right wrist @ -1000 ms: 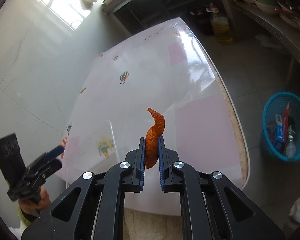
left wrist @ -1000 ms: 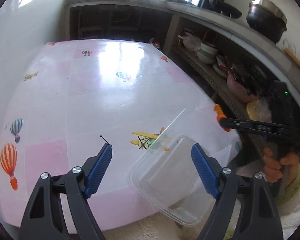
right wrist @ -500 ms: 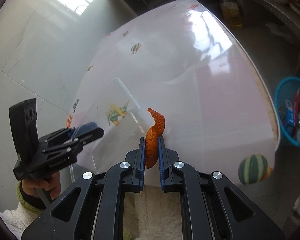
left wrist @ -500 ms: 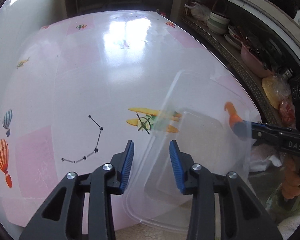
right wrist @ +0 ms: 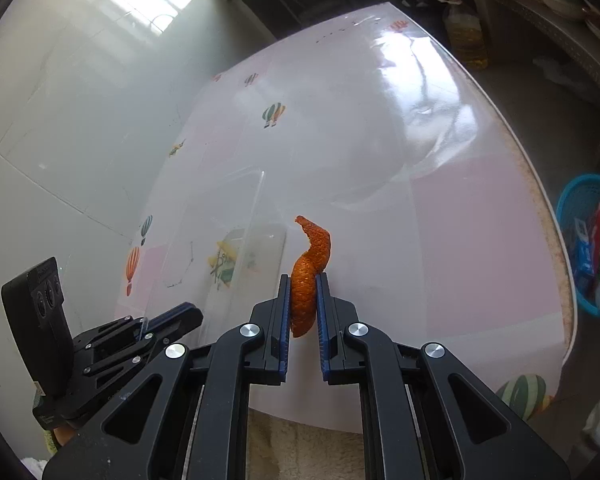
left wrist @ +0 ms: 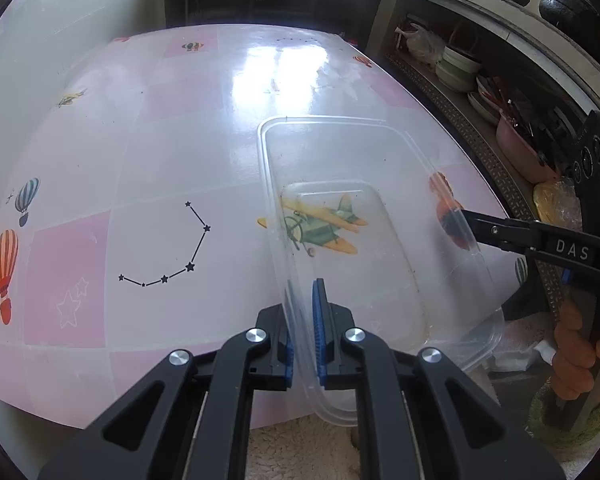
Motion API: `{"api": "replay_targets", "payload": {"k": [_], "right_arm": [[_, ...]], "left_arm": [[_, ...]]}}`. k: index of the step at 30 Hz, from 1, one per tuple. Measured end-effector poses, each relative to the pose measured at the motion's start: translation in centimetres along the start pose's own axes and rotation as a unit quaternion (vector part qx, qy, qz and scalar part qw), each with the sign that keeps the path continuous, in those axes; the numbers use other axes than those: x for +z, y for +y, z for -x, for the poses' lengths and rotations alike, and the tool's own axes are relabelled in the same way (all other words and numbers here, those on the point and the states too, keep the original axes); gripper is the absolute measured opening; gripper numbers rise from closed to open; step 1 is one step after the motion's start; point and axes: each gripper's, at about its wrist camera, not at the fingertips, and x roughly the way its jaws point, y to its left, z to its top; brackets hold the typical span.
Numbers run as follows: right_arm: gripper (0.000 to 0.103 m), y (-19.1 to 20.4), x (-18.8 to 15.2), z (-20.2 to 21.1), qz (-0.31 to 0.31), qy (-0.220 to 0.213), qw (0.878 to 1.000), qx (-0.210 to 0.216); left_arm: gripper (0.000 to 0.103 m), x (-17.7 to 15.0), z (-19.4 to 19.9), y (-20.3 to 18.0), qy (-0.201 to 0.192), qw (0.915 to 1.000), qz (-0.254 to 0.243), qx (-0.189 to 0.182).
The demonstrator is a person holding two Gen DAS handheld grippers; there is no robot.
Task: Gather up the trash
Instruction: 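Lift the clear tray with the left tool while the right holds the peel, then carry tray and peel to the blue wastebasket and release both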
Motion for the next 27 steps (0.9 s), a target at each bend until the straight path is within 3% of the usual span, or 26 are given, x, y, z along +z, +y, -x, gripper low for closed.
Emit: {"api": "replay_targets", "payload": {"k": [20, 24, 27], "right_arm": [[0.011, 0.0, -0.8, 2.7, -0.012, -0.026, 1.000, -0.009], [0.011, -0.6, -0.6, 5.1, -0.015, -0.052, 0.998, -0.010], [0.011, -2.3, -0.5, 8.7, -0.028, -0.095, 0.994, -0.034]], "left_arm": [[0.003, -0.6, 4.2, -1.1, -0.078, 0.9969, 0.000, 0.007], [0.003, -0.1, 5.5, -1.6, -0.094, 0.9956, 0.000, -0.005], [0.003, 1.1, 6.7, -2.8, -0.116, 0.9930, -0.013, -0.019]]}}
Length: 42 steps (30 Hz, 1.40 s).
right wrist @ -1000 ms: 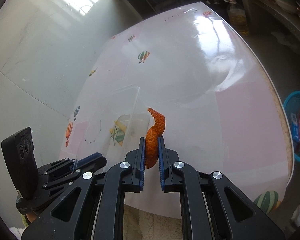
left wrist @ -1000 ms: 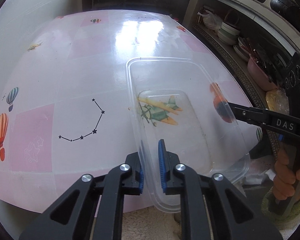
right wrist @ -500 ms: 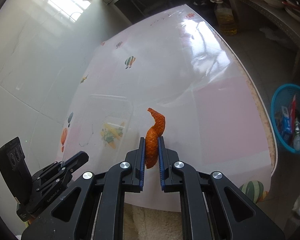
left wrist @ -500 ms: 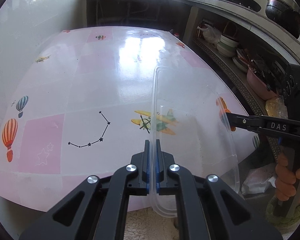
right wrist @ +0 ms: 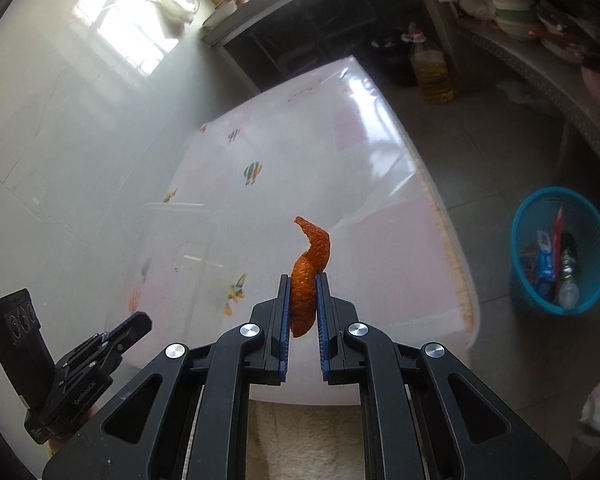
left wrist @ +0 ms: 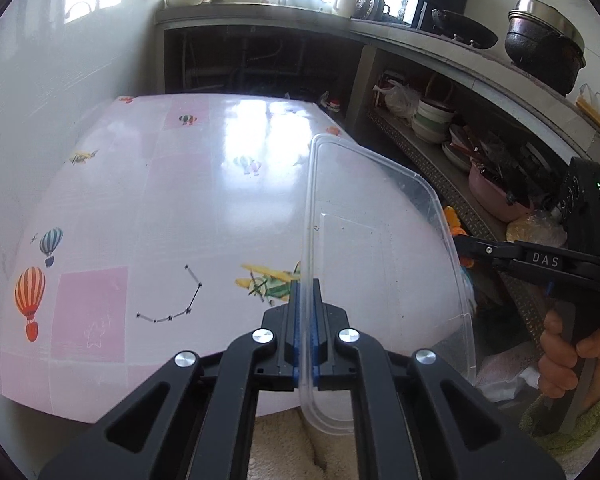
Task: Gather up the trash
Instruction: 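Carry tray and peel to the blue wastebasket and release both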
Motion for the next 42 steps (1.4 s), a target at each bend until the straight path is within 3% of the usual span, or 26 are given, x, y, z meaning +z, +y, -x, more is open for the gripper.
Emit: {"api": "replay_targets", "payload": {"k": [4, 7, 11, 14, 19, 23, 30, 32, 34, 36, 38, 42], "right_arm": [[0.011, -4.8, 0.7, 5.7, -0.033, -0.069, 0.995, -0.068], [0.011, -9.6, -0.1, 9.0, -0.075, -0.097, 0.985, -0.121], [0.011, -15.5, -2.6, 10.1, -0.131, -0.092, 0.973, -0.169], [0.011, -19.5, -4.3, 9.2, -0.173, -0.072, 0.965, -0.185], [0.011, -24.3, -5.6, 7.3, -0.225, -0.047, 0.956, -0.184], [0.011, -26.4, -5.6, 5.9, -0.243, -0.035, 0.953, -0.180], [0.011, -29.3, -6.0, 4.2, -0.276, -0.024, 0.944, -0.178], [0.011, -29.8, -5.9, 3.9, -0.281, -0.022, 0.942, -0.181], [0.011, -30.2, -5.7, 3.4, -0.284, -0.019, 0.941, -0.185], [0.011, -30.6, -5.8, 3.1, -0.287, -0.018, 0.939, -0.188], [0.011, -30.9, -5.6, 2.8, -0.288, -0.017, 0.938, -0.191], [0.012, -31.6, -4.9, 1.8, -0.280, -0.016, 0.939, -0.199]], "left_arm": [[0.003, 2.8, -0.2, -3.3, -0.021, 0.9987, -0.038, -0.028], [0.003, 4.8, -1.6, -7.4, -0.022, 0.9946, -0.082, -0.059], [0.003, 6.7, -5.9, -13.2, 0.020, 0.9865, -0.118, -0.112], [0.003, 7.4, -10.1, -18.1, 0.060, 0.9783, -0.158, -0.120], [0.003, 7.4, -19.2, -25.1, 0.139, 0.9589, -0.236, -0.074], [0.004, 7.1, -27.9, -29.1, 0.211, 0.9318, -0.295, -0.010], [0.004, 5.5, -41.0, -32.8, 0.310, 0.8920, -0.320, 0.077], [0.006, 5.2, -43.2, -33.8, 0.310, 0.8929, -0.317, 0.078], [0.008, 4.7, -45.0, -34.6, 0.324, 0.8862, -0.320, 0.084], [0.021, 4.5, -46.1, -35.1, 0.341, 0.8851, -0.308, 0.073], [0.033, 4.9, -46.3, -35.1, 0.338, 0.8896, -0.300, 0.066], [0.042, 6.6, -45.1, -34.3, 0.322, 0.9039, -0.278, 0.040]]}}
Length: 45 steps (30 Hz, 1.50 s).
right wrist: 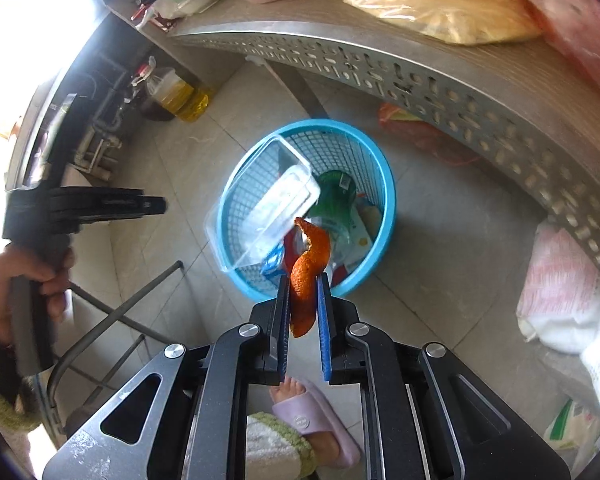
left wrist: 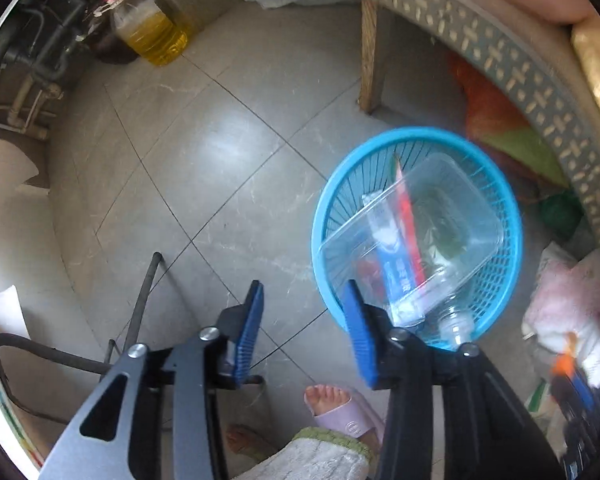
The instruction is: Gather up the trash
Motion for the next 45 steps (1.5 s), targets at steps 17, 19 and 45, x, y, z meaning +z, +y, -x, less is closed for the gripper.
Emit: {"api": "replay_targets", "payload": {"k": [17, 19, 45], "right_arm": [[0.049, 2.7, 2.5, -0.1, 0.048, -0.052, 0.996, -0.050], [0.052, 3.2, 1.2, 2.4, 0.060, -0.070, 0.995, -0.041], [0.095, 19.3, -20.0, 24.1, 0.337, -0.261, 0.904, -0.018]], "left_arm": [[0.085, -13.0, 22.0, 6.5, -0.271, 0.9542, 0.044, -0.119], [0.090, -16.1, 23.9, 7.3, -0.300, 0.9421, 0.063, -0.135], [0.097, -46.1, 29.4, 7.3, -0.390, 0.8684, 0.294, 0.086]]}}
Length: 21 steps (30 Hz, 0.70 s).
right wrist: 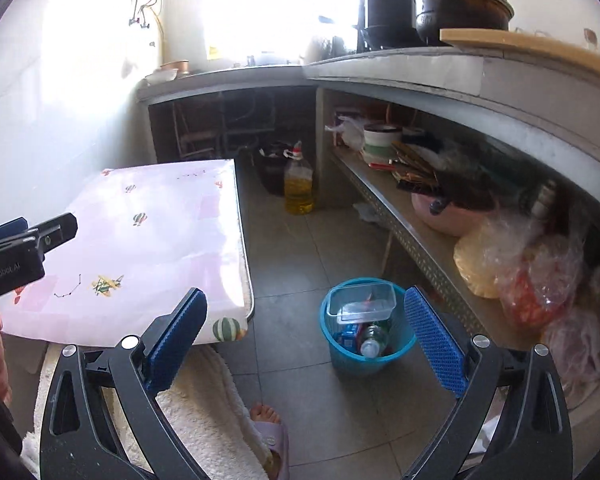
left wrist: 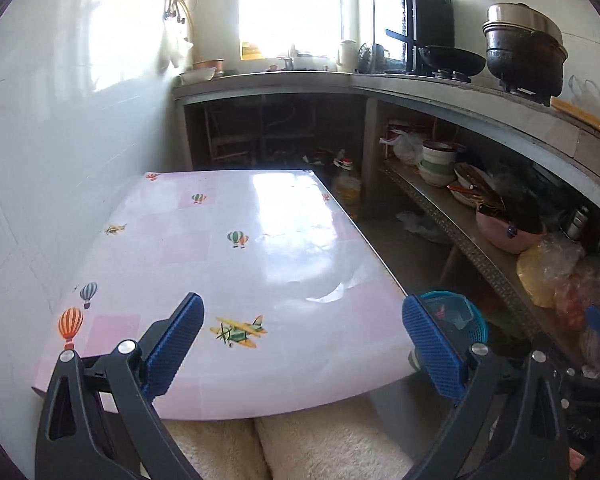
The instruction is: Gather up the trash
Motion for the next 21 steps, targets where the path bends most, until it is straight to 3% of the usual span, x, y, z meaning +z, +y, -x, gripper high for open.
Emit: {"api": "replay_targets", "payload": {"k": [9, 13, 21], "right_arm": [[0.095, 2.3, -2.5, -0.3, 0.032, 0.051, 0.998, -0.036], [0.095, 2.1, -3.3, -0.2, 0.029, 0.066, 0.996, -0.057], [0.095, 1.3, -3.8, -0.5, 0.017, 0.081, 0.993, -0.079]], "left_arm": [[0.097, -4.5, -1.0, 2.7, 0.076, 0.9929, 0.038, 0.083], [0.097, -5.6, -1.4, 2.7, 0.108, 0.9884, 0.048, 0.096], [0.097, -5.5, -1.1, 3.2, 0.115, 0.9836, 0.060, 0.126]]}}
